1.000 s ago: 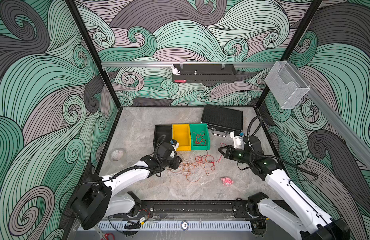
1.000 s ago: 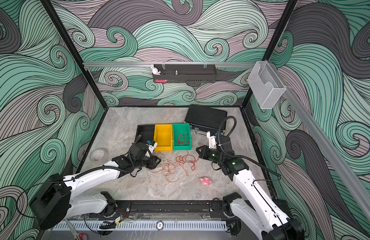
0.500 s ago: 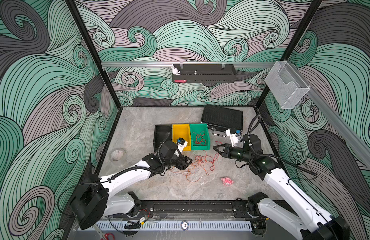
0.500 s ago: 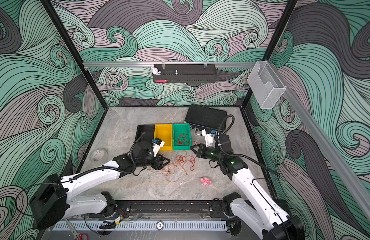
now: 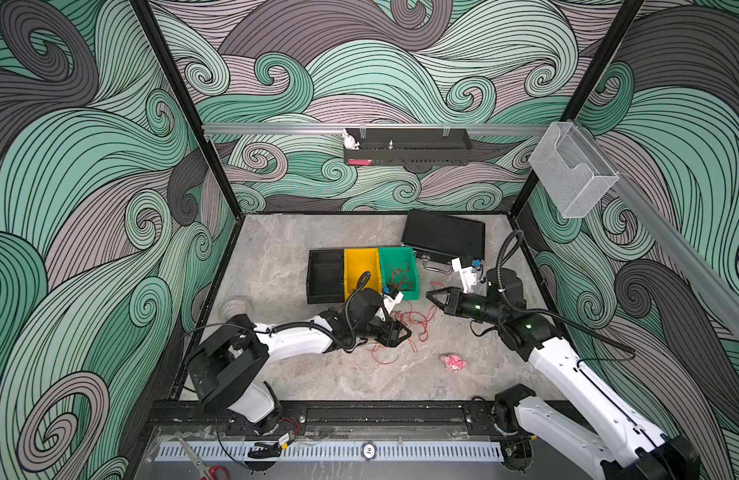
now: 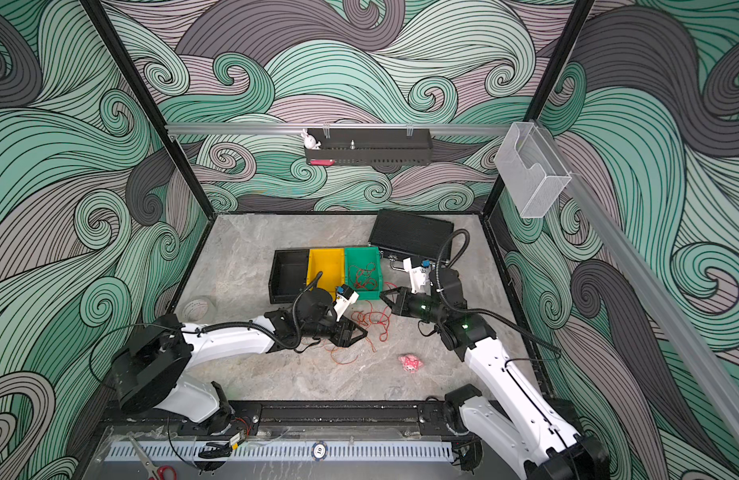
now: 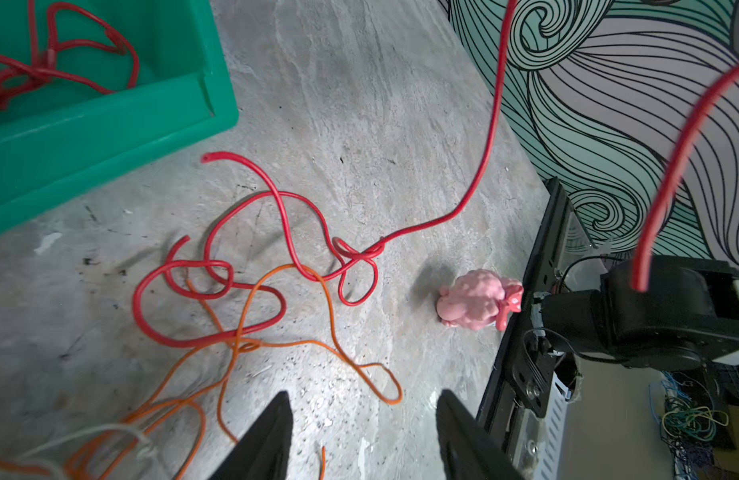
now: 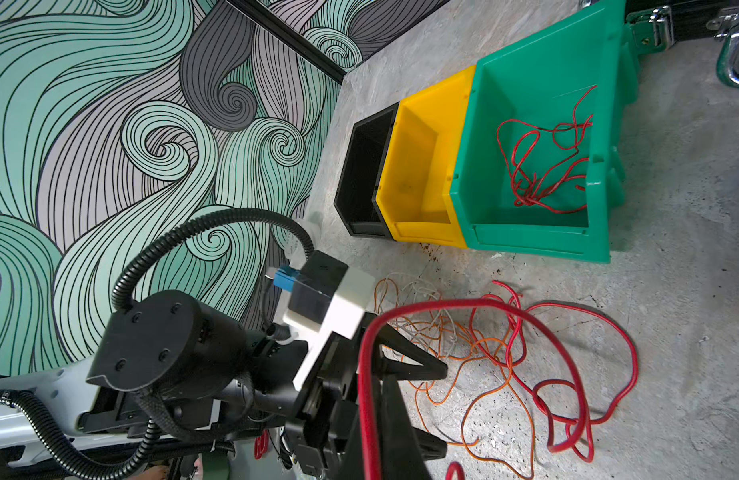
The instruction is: Untangle the cables
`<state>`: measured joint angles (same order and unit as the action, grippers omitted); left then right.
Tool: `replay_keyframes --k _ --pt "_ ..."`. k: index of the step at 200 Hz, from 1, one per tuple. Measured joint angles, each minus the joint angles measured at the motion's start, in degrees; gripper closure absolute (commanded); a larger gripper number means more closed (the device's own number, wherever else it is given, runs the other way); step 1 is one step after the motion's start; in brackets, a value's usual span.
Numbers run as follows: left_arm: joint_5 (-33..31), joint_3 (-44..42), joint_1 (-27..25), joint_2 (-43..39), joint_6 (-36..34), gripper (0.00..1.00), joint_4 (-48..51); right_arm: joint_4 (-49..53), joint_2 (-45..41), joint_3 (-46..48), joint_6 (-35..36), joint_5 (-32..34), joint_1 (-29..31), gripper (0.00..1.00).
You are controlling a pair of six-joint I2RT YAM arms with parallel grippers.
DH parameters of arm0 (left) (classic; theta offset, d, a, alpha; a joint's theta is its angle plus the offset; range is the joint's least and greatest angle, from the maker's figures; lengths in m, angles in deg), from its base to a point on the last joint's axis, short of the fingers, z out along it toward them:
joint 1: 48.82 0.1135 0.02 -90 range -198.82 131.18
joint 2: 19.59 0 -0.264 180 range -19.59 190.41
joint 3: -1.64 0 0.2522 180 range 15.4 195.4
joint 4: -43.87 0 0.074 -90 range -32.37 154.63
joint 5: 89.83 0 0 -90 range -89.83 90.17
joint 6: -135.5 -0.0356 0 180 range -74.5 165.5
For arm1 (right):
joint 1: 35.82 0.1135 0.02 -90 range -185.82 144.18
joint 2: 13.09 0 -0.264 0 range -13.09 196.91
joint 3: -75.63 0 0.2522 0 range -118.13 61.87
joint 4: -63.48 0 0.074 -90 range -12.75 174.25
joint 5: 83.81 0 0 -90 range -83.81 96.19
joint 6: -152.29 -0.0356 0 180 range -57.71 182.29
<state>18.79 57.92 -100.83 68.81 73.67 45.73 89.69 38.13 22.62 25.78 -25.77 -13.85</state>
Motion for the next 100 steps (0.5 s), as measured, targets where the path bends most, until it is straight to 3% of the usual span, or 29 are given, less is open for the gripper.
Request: replay_keyframes --k 41,100 --pt "-0.2 1.7 -0.4 3.8 0.6 0.50 -1.9 2.2 -1.5 -0.3 1.2 0.5 0.0 0.97" --pt "0.2 3.9 -1.2 7.5 0.8 0.68 -2.9 4.9 -2.7 -0.3 3.1 2.9 0.0 0.97"
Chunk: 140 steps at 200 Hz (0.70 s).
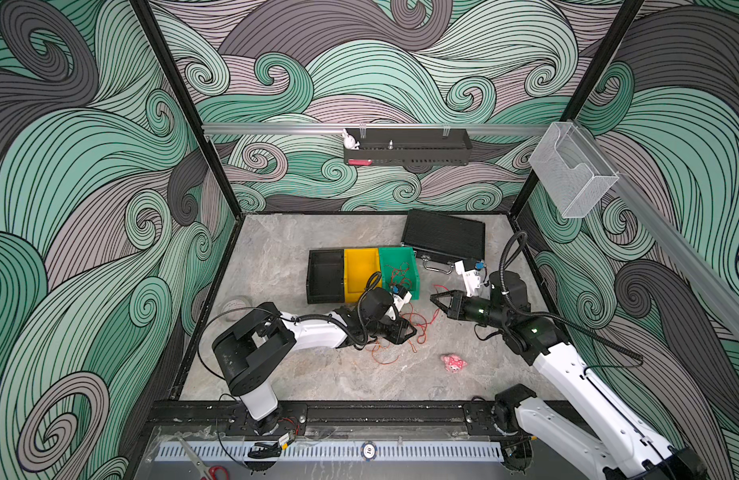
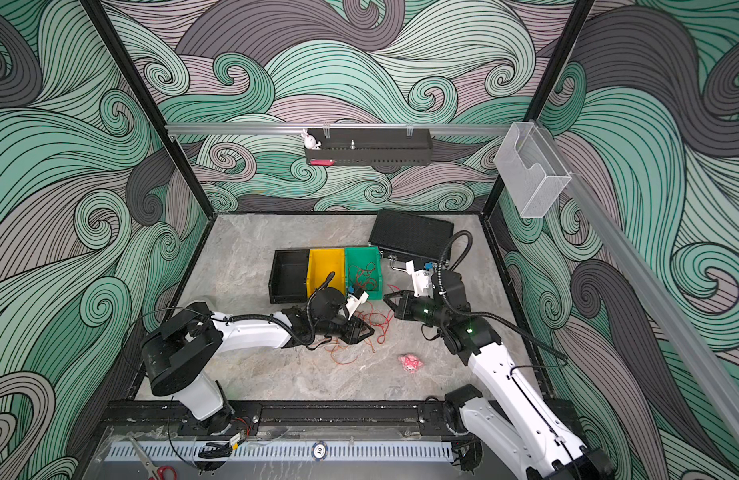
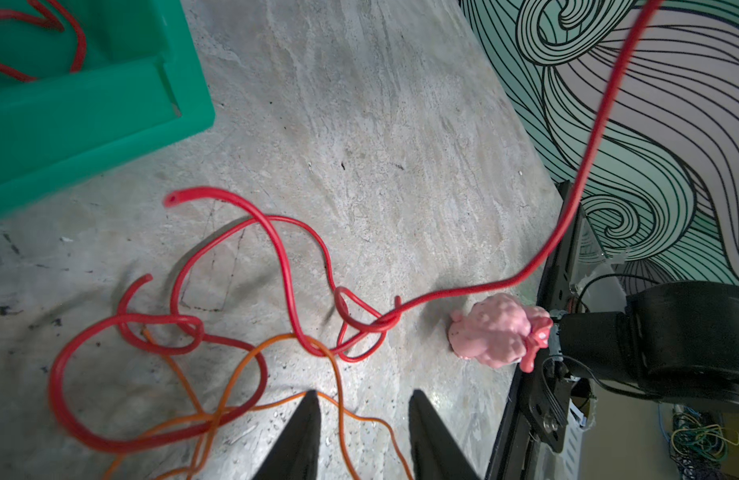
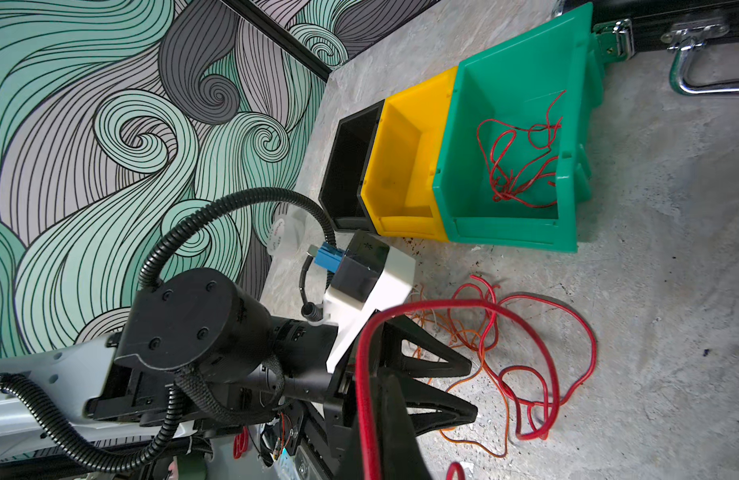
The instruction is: Untangle the cables
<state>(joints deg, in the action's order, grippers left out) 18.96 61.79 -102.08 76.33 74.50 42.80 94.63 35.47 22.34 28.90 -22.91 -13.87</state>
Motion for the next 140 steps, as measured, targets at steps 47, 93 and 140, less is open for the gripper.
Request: replay_keyframes --k 47,93,140 --pt "0.1 0.0 -0.2 0.0 -0.5 0.99 1.4 0.5 0.0 -0.3 0.5 1.6 0.0 0.97" --pt "-0.9 0.0 -0.2 -0.9 -1.8 1.00 4.3 1.1 0.2 -0.3 1.7 2.8 0.0 0.97" --pt "-2.8 0.0 -0.2 -5.9 -2.6 1.00 5.0 1.3 1.7 0.7 1.4 3.5 0.1 0.97"
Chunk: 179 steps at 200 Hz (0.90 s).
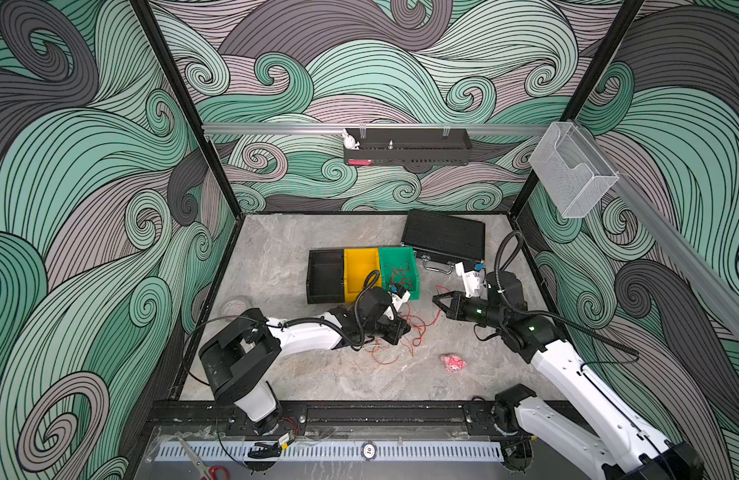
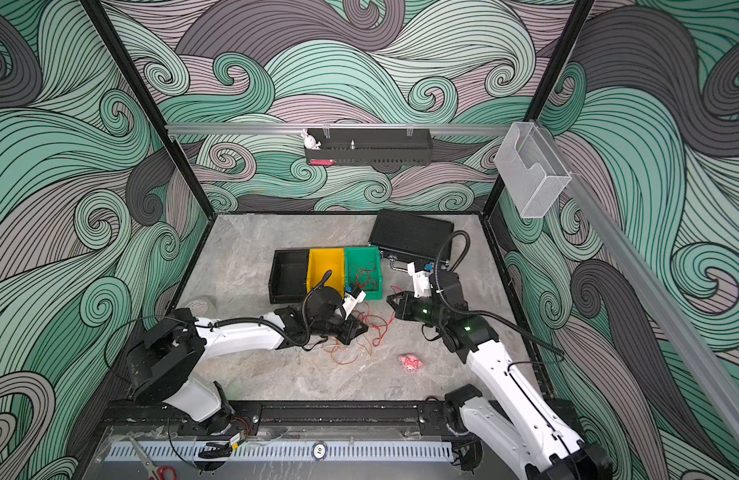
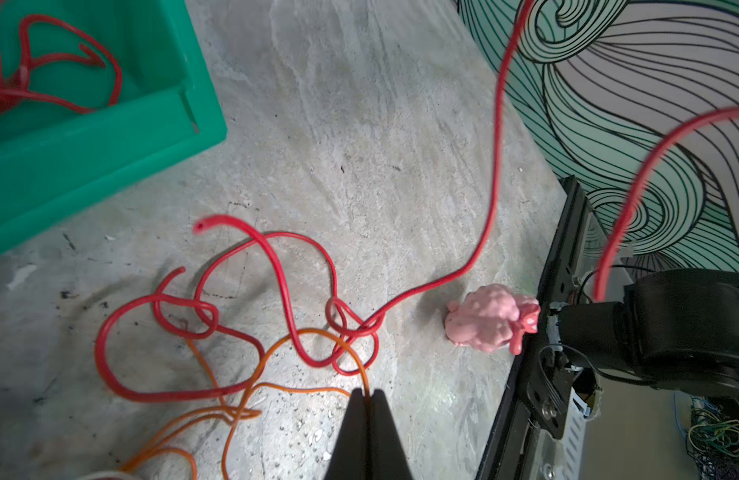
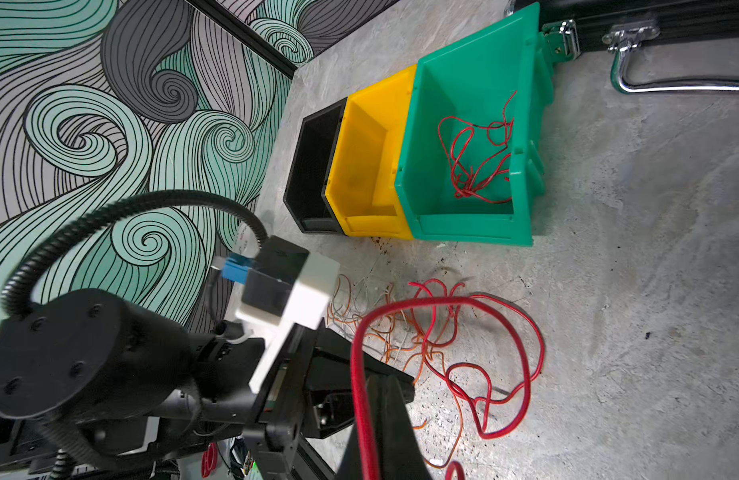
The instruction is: Untangle the cables
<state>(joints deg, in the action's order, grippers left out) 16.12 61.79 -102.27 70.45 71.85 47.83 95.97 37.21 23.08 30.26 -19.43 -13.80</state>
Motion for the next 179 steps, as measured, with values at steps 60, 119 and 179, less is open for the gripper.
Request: replay_keyframes --k 60,119,179 --pt "-3.0 0.0 0.0 -1.4 -1.0 1.00 1.3 -1.4 3.1 4.3 -1.2 -1.4 3.8 0.97" --pt "-6.1 0.0 1.0 -4.7 -2.9 1.00 4.6 3.8 2.3 5.2 0.2 0.3 5.9 0.97" --pt "-9.2 -1.0 2.7 -7.8 -3.1 1.00 6.2 9.2 -2.1 4.6 0.6 5.1 6.0 0.97"
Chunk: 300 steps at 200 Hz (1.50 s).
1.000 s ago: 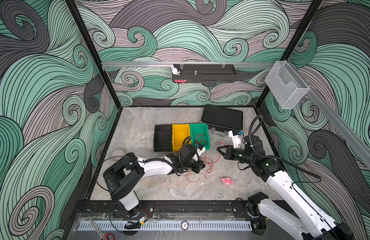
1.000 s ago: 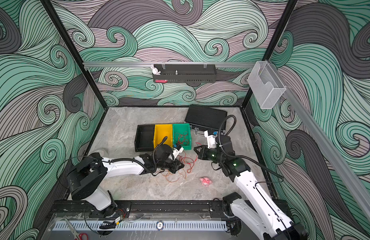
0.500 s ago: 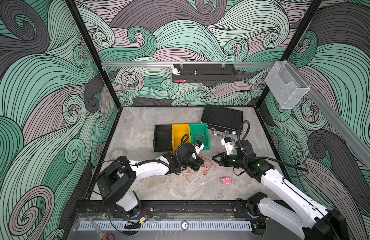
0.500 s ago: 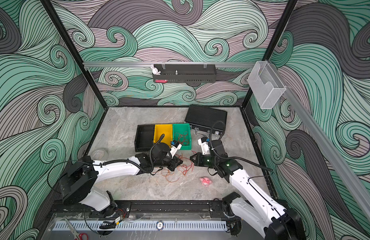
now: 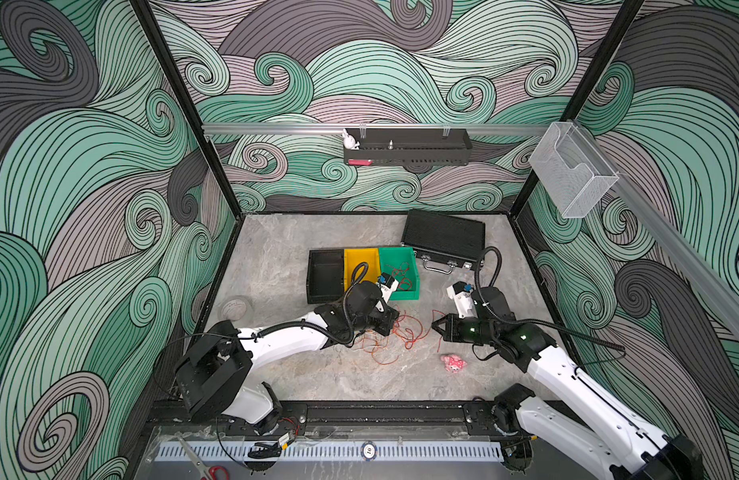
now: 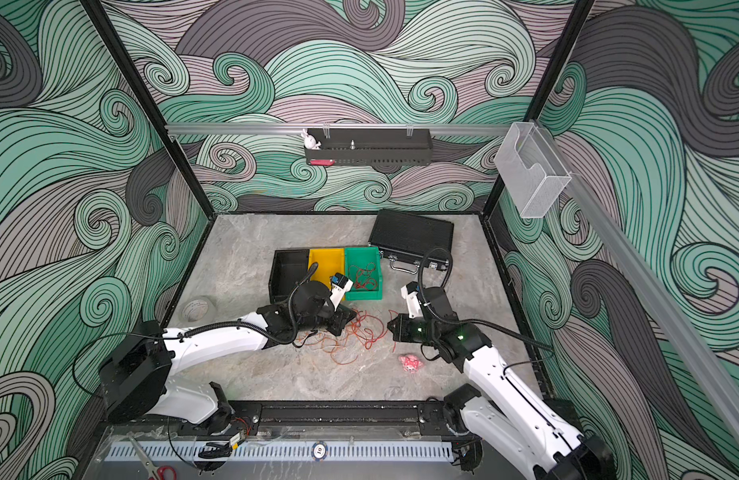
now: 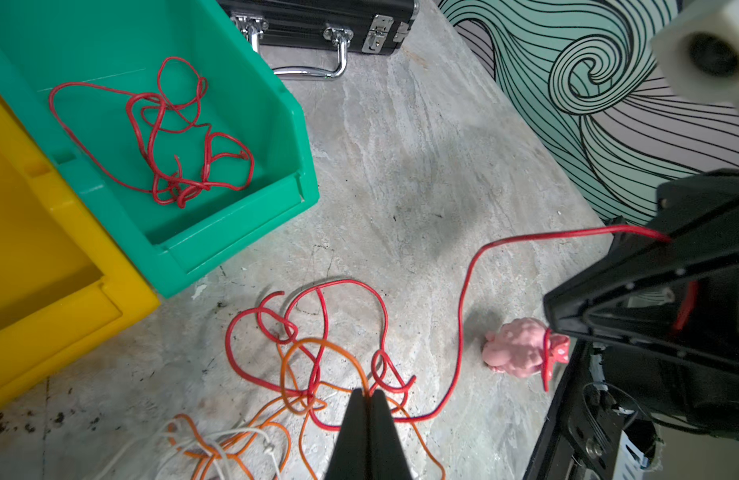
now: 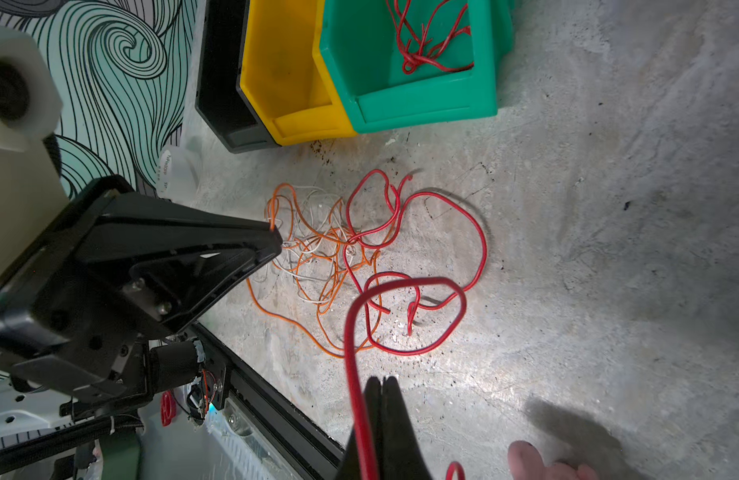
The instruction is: Untangle the cables
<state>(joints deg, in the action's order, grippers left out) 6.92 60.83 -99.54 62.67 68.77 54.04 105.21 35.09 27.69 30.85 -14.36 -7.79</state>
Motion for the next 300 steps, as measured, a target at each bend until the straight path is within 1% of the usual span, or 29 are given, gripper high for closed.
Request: replay_keyframes --k 43,78,133,205,222,235,245,281,300 --pt "-1.5 -3.3 1.3 -3.0 0.1 1.00 0.5 1.6 -0.8 -2.3 0.6 0.8 0.0 0.97" --pt "-2.4 -4.9 2.4 -4.1 0.3 1.00 1.0 4.5 -3.3 -4.8 1.5 3.0 0.0 0.98" --pt "-4.0 -5.4 3.6 -5.2 0.8 1.00 2.7 9.3 -5.2 -8.4 2.3 9.6 -0.3 0.98" --pt "-7.5 -7.3 4.7 -7.6 2.7 1.00 5.4 13.3 -5.1 -9.5 2.8 18.2 -1.4 0.98" --pt "-7.8 -7.7 5.0 -7.8 3.0 1.00 5.9 13.6 -5.1 -9.6 3.0 19.2 -1.6 0.98" --pt "-7.8 -7.9 5.2 -7.9 3.1 1.00 5.9 13.4 -5.0 -9.8 3.3 18.5 -1.6 0.98" --pt "-7.6 -8.1 5.2 -7.9 3.2 1.00 5.7 12.7 -4.8 -9.8 3.6 16.4 -1.6 0.99" --pt "-5.4 -8.1 5.2 -7.8 3.2 1.00 4.3 6.5 -2.7 -9.1 3.6 4.3 0.0 0.99" --pt "-3.4 -8.0 5.2 -7.3 3.1 1.00 3.4 3.7 -0.5 -8.5 3.5 -0.3 1.9 1.00"
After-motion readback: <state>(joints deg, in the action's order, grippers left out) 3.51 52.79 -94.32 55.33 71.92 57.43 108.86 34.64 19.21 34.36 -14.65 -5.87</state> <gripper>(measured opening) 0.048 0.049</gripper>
